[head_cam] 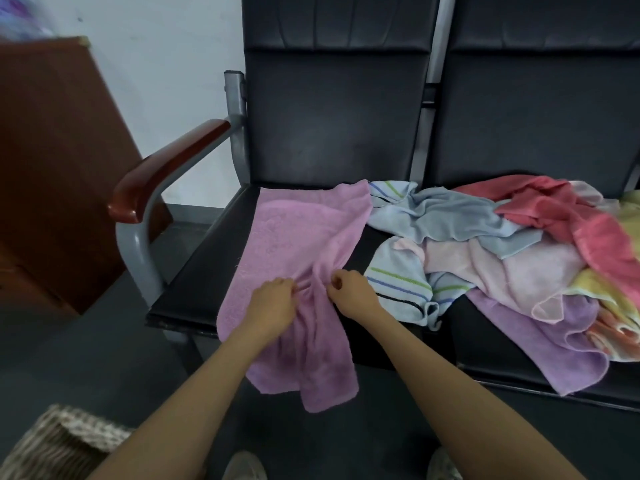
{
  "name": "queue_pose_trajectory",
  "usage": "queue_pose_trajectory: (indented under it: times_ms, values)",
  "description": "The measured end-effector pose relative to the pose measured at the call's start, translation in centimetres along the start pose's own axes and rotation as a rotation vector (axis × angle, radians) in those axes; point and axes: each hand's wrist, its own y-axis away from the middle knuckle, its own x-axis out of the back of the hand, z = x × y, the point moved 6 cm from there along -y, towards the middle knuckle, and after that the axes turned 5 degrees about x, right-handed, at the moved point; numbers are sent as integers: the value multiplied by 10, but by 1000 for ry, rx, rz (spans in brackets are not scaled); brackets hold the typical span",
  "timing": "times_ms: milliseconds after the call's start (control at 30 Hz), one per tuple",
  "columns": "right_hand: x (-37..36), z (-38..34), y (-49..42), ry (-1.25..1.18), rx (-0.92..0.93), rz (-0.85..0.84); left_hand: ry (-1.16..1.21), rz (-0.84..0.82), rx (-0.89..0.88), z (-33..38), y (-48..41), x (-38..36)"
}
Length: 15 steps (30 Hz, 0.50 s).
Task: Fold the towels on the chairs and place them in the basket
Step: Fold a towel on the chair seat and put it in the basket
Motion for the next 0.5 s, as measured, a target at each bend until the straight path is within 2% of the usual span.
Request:
queue_pose_trajectory:
  times_ms: [100, 167, 200, 300, 400, 467, 500]
  values:
    - [12, -2, -4, -320, -71, 58, -116, -27, 104, -24, 0, -3]
    - [26, 2, -4, -645, -186, 128, -121, -60, 109, -30, 1, -5]
    - [37, 6, -3, -715, -222, 171, -118, -70, 99, -30, 1, -6]
    - [83, 16, 5, -603, -174, 366, -111, -112, 54, -27, 0, -9]
    - [120, 29, 19, -343, -72, 571, -35, -270, -37, -20, 3, -18]
    - [122, 48, 26, -114, -96, 564, 57, -355, -131, -16, 8, -24]
    - [117, 61, 27, -36, -126, 506, 118, -355, -155, -16, 9, -24]
